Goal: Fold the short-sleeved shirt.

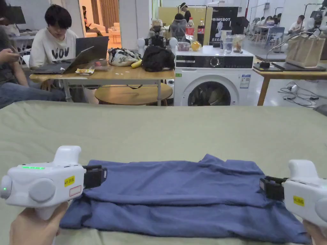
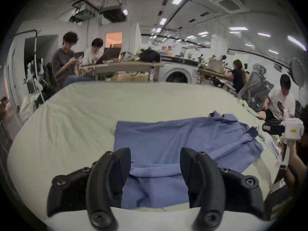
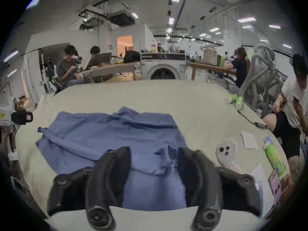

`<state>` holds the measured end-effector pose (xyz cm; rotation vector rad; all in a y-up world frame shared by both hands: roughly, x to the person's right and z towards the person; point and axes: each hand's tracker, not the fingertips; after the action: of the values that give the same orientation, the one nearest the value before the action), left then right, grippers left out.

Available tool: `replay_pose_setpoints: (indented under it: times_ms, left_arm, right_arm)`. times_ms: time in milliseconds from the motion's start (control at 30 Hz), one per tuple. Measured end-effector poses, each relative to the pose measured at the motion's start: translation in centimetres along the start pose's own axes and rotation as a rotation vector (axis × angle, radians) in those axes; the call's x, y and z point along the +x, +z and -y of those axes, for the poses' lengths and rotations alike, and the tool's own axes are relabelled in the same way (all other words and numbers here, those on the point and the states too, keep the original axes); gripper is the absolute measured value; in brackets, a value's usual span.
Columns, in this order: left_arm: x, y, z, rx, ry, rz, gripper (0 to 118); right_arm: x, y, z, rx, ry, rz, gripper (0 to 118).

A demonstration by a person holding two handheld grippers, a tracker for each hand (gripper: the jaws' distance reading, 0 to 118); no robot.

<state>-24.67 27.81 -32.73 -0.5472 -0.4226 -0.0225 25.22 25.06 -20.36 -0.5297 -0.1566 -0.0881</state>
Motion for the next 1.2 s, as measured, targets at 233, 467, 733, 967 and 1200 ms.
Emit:
replay_pose_setpoints:
  times_ms: [233,467,733,967,1200]
  left_arm:
    - [2.4,6.8,1.3,0.057,0.0,0.072,0]
    - [0.1,10.9,4.7,0.071,0.162,0.102,0]
    - [-5.1,2.9,5.5,-0.126,0.27,0.019,39]
    - [-7.4,-6.8,7.6,-0.367,0.273,-0.139,51]
    - [-5.9,-7.3,8.1,-0.354,0.228,-0.106,3]
  right_arm:
    - [-1.7,6.3,2.1,0.048,-0.021,-0.047,0]
    - [-1.8,9.7,4.6,0.063,-0.016,-0.07,0]
    - [-1.2,8.7,4.4,0.032,-0.014,-0.11,0]
    - [0.6,8.2,5.5,-0.03,0.015,-0.083,0]
    - [4.0,5.8,5.2,-0.075,-0.086,-0.015,0]
